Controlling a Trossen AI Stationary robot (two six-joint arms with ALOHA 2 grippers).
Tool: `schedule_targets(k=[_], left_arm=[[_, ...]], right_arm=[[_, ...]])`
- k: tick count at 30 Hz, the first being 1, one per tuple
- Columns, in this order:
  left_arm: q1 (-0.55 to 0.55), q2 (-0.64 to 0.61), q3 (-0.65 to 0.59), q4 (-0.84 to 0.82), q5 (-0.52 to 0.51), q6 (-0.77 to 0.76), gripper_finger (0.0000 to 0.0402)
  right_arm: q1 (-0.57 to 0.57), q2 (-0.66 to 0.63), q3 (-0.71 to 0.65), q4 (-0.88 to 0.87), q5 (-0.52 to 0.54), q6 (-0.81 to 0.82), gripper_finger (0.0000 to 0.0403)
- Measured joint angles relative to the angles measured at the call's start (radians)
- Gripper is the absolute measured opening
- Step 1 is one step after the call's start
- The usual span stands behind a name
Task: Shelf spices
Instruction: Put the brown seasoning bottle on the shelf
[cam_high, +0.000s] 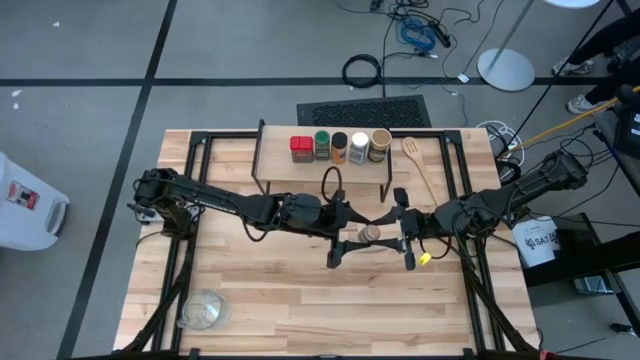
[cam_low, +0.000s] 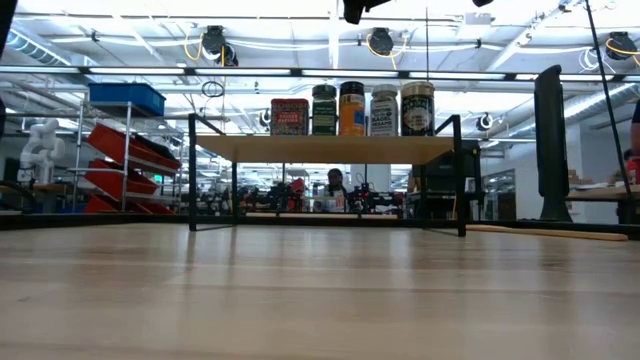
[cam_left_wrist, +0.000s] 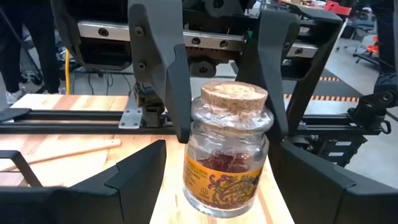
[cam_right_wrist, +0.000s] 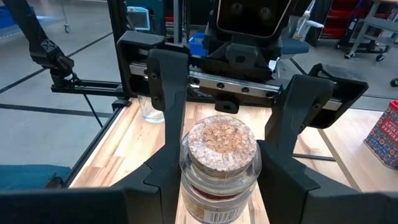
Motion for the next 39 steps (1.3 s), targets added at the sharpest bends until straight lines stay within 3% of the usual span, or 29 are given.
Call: schedule_targets(k=[21, 32, 39], left_arm=[[0.003, 0.018, 0.0, 0.033, -0.034, 0.012, 0.0287], [0.002, 0.018, -0.001, 0.049, -0.04, 0.04, 0.0191], [0.002, 0.018, -0.001, 0.06, -0.04, 0.035, 0.0188]], right_arm=[[0.0, 0.0, 0.0, 0.0, 0.0, 0.003, 0.0157], [0.0, -0.001, 0.0, -0.001, 0.001, 0.004, 0.0158], [0.0, -0.001, 0.0, 0.003, 0.002, 0.008, 0.0189]])
